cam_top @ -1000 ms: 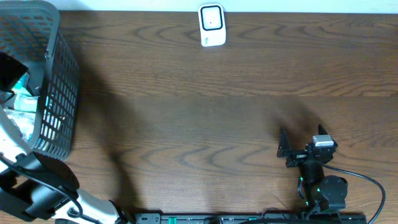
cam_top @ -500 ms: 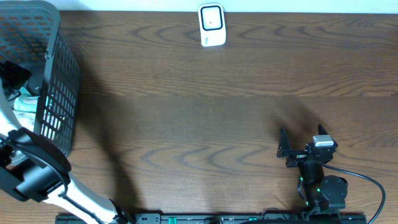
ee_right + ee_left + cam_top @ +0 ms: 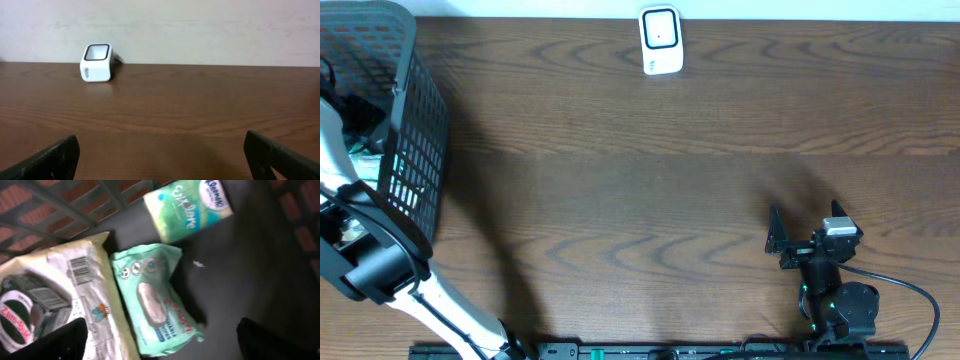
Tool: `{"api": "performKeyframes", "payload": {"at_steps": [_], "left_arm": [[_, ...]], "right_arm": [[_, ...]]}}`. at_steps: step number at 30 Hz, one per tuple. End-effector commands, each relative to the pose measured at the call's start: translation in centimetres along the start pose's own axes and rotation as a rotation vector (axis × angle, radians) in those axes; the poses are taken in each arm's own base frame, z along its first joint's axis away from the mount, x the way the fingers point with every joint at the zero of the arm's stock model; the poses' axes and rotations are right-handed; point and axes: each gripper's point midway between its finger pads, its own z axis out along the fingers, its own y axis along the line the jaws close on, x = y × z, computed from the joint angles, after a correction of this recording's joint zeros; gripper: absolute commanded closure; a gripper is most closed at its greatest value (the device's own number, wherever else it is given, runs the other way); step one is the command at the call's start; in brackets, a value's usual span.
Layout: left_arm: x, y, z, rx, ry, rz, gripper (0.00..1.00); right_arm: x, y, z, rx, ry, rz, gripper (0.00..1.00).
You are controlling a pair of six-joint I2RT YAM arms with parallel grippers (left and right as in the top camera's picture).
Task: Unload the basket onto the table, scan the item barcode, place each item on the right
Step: 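Grasp the green wet-wipe packet in the basket with the left gripper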
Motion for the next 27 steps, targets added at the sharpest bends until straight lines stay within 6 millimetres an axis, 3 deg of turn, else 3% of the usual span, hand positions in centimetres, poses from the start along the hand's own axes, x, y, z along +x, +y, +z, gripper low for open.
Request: {"api": "performKeyframes", "payload": {"at_steps": [1,9,27], "left_arm": [[0.2,0.2,0.5,-0.016,0.006,0.014,0.12],[0.2,0.1,0.9,-0.015,0.003,0.013,0.12],[3.8,-0.2,7.2,-0.039,0.153,0.0,0.12]], "right_arm": [[0.1,0.0,0.0,0.0,0.0,0.014,0.0],[0.1,0.0,0.0,0.0,0.0,0.014,0.01],[0.1,0.0,0.0,0.0,0.0,0.014,0.01]]}}
